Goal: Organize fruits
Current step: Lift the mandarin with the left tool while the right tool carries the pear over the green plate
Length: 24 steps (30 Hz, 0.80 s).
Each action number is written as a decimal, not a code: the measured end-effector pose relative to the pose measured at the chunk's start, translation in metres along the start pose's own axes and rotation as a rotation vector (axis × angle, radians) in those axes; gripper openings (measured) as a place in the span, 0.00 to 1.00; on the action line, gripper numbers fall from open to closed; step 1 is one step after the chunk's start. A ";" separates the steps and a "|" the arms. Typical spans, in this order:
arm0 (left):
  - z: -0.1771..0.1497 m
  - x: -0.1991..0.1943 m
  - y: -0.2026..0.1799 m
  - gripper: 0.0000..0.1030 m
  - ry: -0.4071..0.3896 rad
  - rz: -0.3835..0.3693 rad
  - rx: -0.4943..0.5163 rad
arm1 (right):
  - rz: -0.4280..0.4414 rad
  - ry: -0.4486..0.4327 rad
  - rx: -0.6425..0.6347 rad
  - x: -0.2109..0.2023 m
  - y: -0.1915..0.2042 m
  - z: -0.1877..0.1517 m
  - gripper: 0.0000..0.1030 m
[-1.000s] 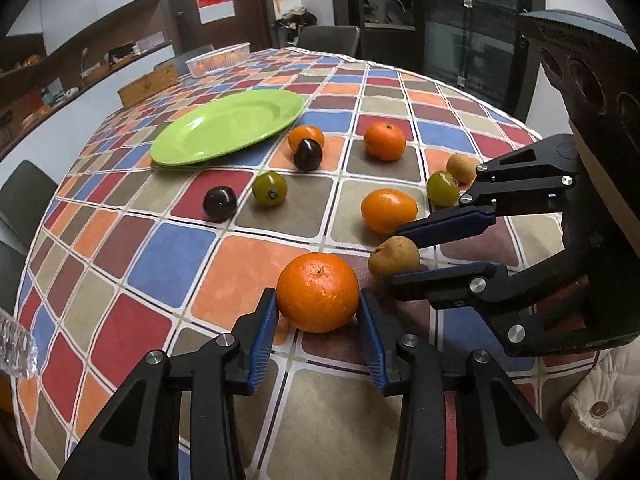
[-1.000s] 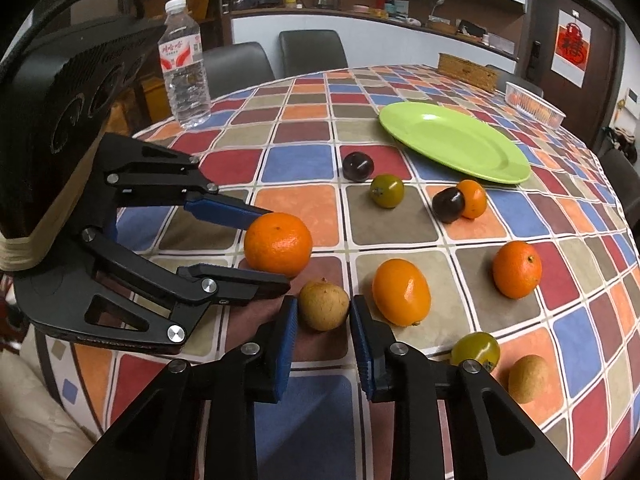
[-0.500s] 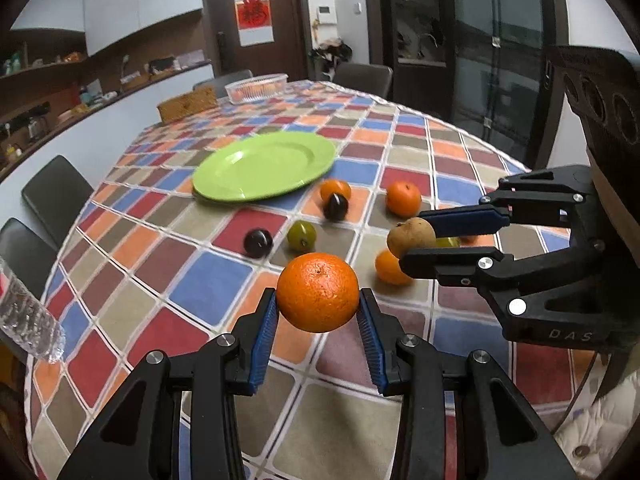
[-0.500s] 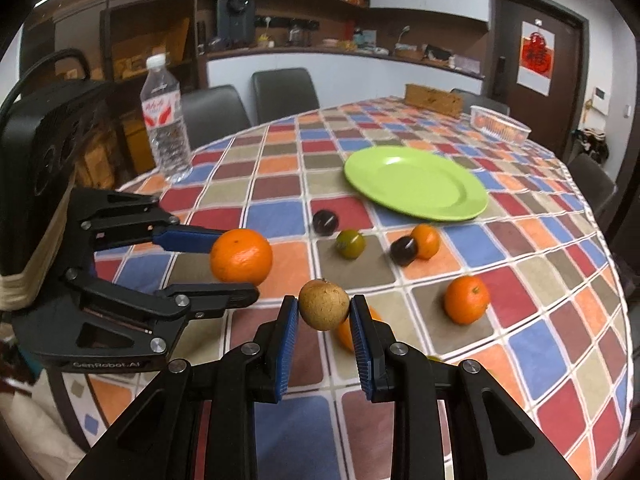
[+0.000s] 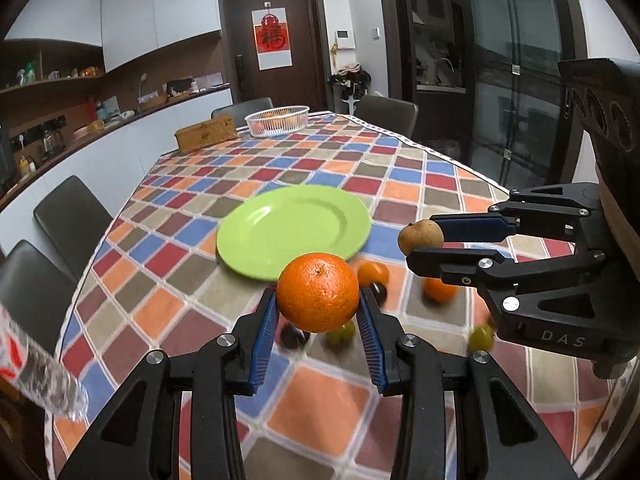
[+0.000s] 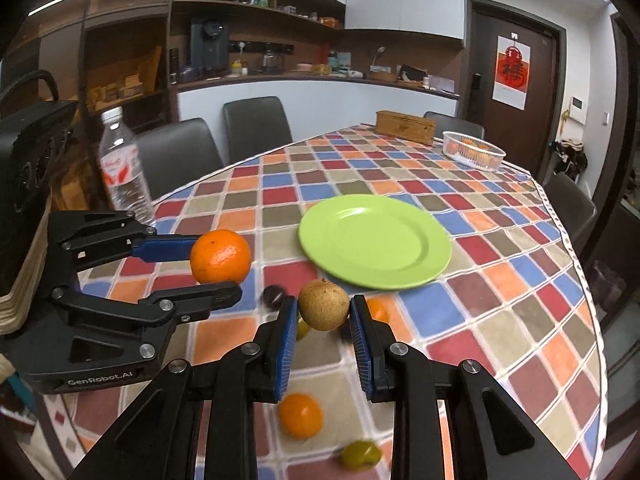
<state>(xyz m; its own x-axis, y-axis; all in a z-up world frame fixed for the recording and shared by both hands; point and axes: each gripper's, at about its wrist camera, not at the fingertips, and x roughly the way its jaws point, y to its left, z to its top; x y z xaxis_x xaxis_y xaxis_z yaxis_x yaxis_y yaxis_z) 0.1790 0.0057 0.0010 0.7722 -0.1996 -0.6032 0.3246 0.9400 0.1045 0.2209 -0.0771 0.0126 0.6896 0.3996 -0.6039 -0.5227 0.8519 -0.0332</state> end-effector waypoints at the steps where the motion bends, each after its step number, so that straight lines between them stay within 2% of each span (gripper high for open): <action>1: 0.005 0.005 0.003 0.38 0.003 0.002 -0.001 | -0.003 0.001 0.001 0.003 -0.003 0.004 0.27; 7: 0.028 0.035 0.020 0.38 0.034 -0.008 -0.024 | -0.021 0.039 0.003 0.029 -0.027 0.030 0.27; 13: 0.041 0.075 0.036 0.38 0.113 -0.042 -0.073 | 0.000 0.115 0.061 0.066 -0.051 0.048 0.27; 19: 0.043 0.120 0.049 0.38 0.211 -0.067 -0.125 | 0.019 0.229 0.130 0.113 -0.072 0.048 0.27; 24: 0.042 0.145 0.053 0.38 0.265 -0.093 -0.148 | 0.006 0.290 0.164 0.139 -0.085 0.044 0.27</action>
<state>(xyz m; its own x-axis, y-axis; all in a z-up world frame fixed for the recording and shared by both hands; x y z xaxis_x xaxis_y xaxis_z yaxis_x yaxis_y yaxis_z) 0.3314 0.0145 -0.0478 0.5674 -0.2263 -0.7918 0.2895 0.9549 -0.0655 0.3834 -0.0789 -0.0335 0.5028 0.3118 -0.8062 -0.4227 0.9023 0.0853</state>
